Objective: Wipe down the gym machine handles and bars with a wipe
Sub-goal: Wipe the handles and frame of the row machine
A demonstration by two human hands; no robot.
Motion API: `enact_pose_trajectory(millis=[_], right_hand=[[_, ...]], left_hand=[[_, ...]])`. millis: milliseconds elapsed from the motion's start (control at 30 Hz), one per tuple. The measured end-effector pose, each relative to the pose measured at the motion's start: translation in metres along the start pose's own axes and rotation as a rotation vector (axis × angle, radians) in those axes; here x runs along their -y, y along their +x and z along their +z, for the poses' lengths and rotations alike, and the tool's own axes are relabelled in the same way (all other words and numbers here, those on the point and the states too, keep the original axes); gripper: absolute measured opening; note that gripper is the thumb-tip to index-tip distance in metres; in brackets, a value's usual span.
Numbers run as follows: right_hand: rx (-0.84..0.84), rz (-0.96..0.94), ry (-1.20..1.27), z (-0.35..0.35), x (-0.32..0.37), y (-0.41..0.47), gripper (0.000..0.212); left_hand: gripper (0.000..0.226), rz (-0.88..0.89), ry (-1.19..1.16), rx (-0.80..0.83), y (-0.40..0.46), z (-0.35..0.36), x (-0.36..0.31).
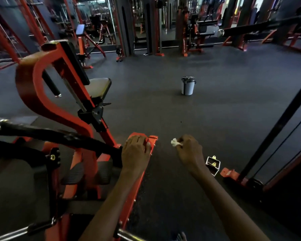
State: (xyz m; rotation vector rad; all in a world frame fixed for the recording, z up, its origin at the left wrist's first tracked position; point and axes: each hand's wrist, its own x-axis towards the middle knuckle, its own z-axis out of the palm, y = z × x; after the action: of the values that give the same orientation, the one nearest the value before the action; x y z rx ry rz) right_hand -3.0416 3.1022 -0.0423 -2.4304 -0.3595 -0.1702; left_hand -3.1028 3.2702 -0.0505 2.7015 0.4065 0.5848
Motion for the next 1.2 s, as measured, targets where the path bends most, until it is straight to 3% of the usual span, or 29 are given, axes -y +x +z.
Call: enact_pose_trajectory(millis=[300, 533, 633, 933, 1200], right_hand=[[0.147, -0.141, -0.039, 0.023, -0.024, 0.165, 0.012], [0.305, -0.193, 0.161, 0.071, 0.001, 0.274, 0.014], [0.396, -0.229, 0.207, 0.107, 0.013, 0.327, 0.022], [0.599, -0.522, 0.295, 0.196, 0.082, 0.47, 0.008], [0.711, -0.813, 0.46, 0.267, 0.191, 0.511, 0.009]], left_hand=[[0.027, -0.133, 0.01, -0.025, 0.129, 0.086, 0.011], [0.025, -0.287, 0.035, -0.048, 0.204, 0.112, 0.035], [0.029, -0.364, 0.055, -0.123, 0.24, 0.12, 0.043], [0.031, -0.649, 0.153, -0.369, 0.344, 0.12, 0.095], [0.028, -0.815, 0.27, -0.684, 0.401, 0.073, 0.163]])
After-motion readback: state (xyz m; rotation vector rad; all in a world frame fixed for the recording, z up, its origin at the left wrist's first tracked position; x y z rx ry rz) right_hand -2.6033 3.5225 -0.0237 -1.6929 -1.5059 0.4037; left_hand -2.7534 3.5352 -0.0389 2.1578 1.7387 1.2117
